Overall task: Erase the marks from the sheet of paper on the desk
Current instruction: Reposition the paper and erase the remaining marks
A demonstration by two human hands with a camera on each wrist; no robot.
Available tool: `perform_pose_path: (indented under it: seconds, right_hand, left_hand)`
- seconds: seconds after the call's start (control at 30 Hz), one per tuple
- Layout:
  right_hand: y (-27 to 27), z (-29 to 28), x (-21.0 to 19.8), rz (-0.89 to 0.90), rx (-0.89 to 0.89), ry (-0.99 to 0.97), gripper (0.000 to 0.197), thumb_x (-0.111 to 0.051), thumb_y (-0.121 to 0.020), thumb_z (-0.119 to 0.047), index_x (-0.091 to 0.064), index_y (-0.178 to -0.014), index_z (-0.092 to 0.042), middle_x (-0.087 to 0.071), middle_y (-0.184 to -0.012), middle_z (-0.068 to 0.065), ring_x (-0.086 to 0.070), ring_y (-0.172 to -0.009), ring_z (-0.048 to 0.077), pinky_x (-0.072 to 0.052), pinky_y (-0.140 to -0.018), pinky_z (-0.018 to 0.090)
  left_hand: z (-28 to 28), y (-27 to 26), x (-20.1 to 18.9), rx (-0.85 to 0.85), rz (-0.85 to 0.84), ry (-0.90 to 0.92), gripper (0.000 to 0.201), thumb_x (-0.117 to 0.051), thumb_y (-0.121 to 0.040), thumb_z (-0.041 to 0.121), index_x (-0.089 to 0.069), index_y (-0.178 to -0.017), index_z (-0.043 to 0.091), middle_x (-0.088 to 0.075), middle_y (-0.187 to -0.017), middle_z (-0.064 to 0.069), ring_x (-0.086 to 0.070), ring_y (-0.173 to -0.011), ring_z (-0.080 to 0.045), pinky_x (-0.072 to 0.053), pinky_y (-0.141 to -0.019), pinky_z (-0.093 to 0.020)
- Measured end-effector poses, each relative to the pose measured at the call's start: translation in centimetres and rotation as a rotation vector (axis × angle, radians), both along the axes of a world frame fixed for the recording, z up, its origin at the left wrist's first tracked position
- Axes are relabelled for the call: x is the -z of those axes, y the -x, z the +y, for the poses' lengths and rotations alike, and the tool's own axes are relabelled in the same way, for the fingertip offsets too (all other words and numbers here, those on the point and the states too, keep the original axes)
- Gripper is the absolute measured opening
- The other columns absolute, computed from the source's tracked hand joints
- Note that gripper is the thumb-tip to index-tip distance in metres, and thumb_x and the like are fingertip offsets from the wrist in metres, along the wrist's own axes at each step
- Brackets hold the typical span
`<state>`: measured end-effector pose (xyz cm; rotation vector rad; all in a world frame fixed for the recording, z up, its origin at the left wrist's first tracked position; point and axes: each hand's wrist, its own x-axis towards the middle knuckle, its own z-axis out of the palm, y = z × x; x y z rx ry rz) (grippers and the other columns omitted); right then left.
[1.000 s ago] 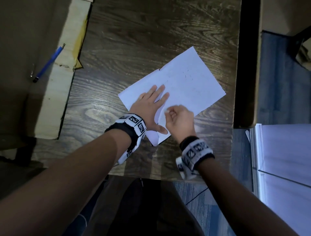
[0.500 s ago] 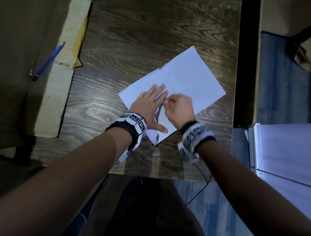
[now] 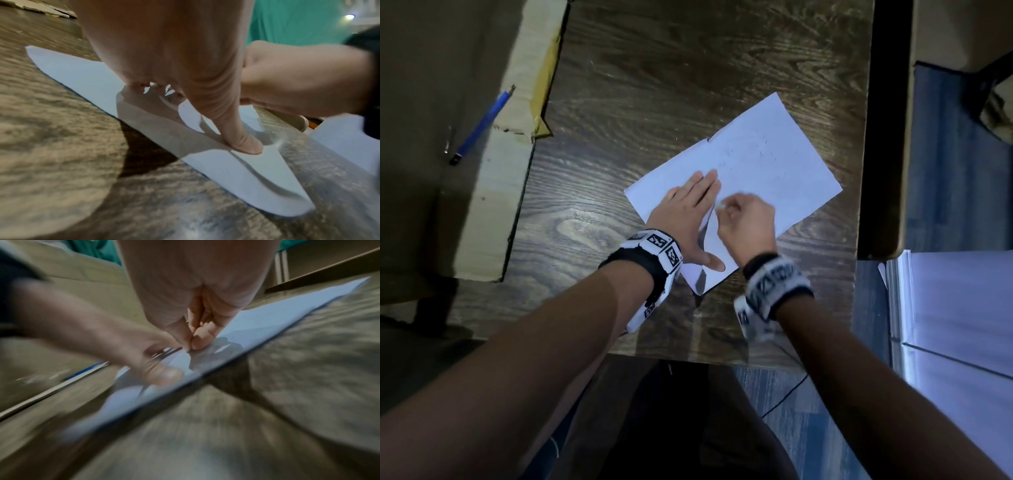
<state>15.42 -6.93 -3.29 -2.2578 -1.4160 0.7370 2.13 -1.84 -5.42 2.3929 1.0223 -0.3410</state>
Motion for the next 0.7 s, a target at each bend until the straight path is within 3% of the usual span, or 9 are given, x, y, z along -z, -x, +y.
perform_pose_path:
  seconds: [0.1,0.17,0.3,0.37,0.43,0.5,0.57,0.63,0.7]
  right_hand:
    - [1.0,-3.7,-0.9,0.06,-0.088,0.066,0.011,-0.064,-0.088,-0.017,-0.07,-0.09,-0.009,-0.068,-0.083,0.006,-0.064,-0.075,0.02,-0.055,-0.073,0.032]
    - [0.5,-1.7,-1.0,0.007,-0.134,0.076,0.012,-0.062,-0.087,-0.02,-0.07,-0.087,-0.01,-0.067,-0.081,0.006,-0.063,-0.074,0.022,-0.055,-0.071,0.035]
    - [-0.4,1.9,0.0,-0.008,0.012,-0.017,0.012,-0.062,-0.088,-0.023,-0.071,-0.087,-0.016,-0.07,-0.082,0.001,-0.066,-0.074,0.02,-0.058,-0.071,0.038]
    - [0.6,-0.7,-0.3,0.005,-0.006,0.018,0.013,-0.063,-0.088,-0.02,-0.072,-0.093,-0.012,-0.071,-0.087,0.005,-0.067,-0.079,0.022,-0.057,-0.078,0.037]
    - [1.2,-3.3,-0.8,0.058,-0.066,0.059,0.011,-0.065,-0.087,-0.017,-0.072,-0.092,-0.009,-0.07,-0.085,0.006,-0.064,-0.075,0.018,-0.056,-0.077,0.032]
    - [0.7,-2.1,-1.2,0.031,-0.109,0.086,0.011,-0.063,-0.087,-0.02,-0.071,-0.086,-0.013,-0.069,-0.081,0.004,-0.062,-0.071,0.018,-0.056,-0.073,0.031]
    - [-0.3,0.9,-0.6,-0.012,-0.061,0.033,0.01,-0.061,-0.085,-0.024,-0.068,-0.078,-0.019,-0.068,-0.075,0.0,-0.064,-0.07,0.02,-0.057,-0.07,0.037]
    - [-0.8,2.4,-0.1,0.001,0.018,-0.023,0.009,-0.062,-0.085,-0.025,-0.069,-0.08,-0.021,-0.068,-0.075,-0.002,-0.065,-0.071,0.019,-0.058,-0.07,0.039]
    - [0.0,0.3,-0.2,0.0,0.015,0.01,0.012,-0.062,-0.088,-0.022,-0.071,-0.088,-0.015,-0.071,-0.082,0.002,-0.066,-0.077,0.02,-0.057,-0.075,0.036]
  left_hand:
    - [-0.1,0.1,0.4,-0.006,-0.026,-0.034,0.141,-0.072,-0.06,0.079,0.006,-0.159,0.016,0.016,-0.166,0.004,0.011,-0.153,-0.017,-0.01,-0.124,-0.044]
    - [0.0,0.2,0.4,-0.01,-0.026,-0.02,0.143,-0.07,-0.057,0.083,0.005,-0.159,0.016,0.016,-0.165,0.005,0.012,-0.153,-0.017,-0.007,-0.123,-0.042]
    - [0.1,0.0,0.1,-0.002,-0.007,0.008,0.147,-0.064,-0.054,0.09,0.009,-0.159,0.016,0.02,-0.165,0.006,0.016,-0.152,-0.015,-0.002,-0.121,-0.038]
    - [0.0,0.1,0.2,-0.007,-0.009,-0.013,0.146,-0.067,-0.056,0.086,0.008,-0.159,0.016,0.019,-0.165,0.005,0.014,-0.152,-0.015,-0.004,-0.122,-0.04]
    - [0.0,0.2,0.2,-0.004,-0.017,-0.027,0.142,-0.072,-0.06,0.079,0.007,-0.159,0.015,0.018,-0.165,0.004,0.012,-0.152,-0.017,-0.008,-0.123,-0.043]
    - [0.0,0.2,0.2,-0.009,-0.019,-0.025,0.143,-0.071,-0.058,0.082,0.007,-0.159,0.015,0.018,-0.165,0.005,0.012,-0.152,-0.016,-0.006,-0.122,-0.043]
    - [0.1,0.1,0.1,-0.001,-0.008,0.004,0.146,-0.065,-0.055,0.088,0.008,-0.159,0.016,0.02,-0.165,0.006,0.015,-0.152,-0.015,-0.003,-0.122,-0.039]
    - [0.2,0.1,0.1,0.001,0.003,0.0,0.147,-0.063,-0.055,0.09,0.009,-0.159,0.016,0.021,-0.164,0.006,0.016,-0.152,-0.014,-0.001,-0.122,-0.038]
    - [0.1,0.1,0.2,-0.006,-0.009,0.002,0.146,-0.065,-0.055,0.089,0.009,-0.159,0.017,0.021,-0.164,0.006,0.015,-0.152,-0.015,-0.002,-0.122,-0.039]
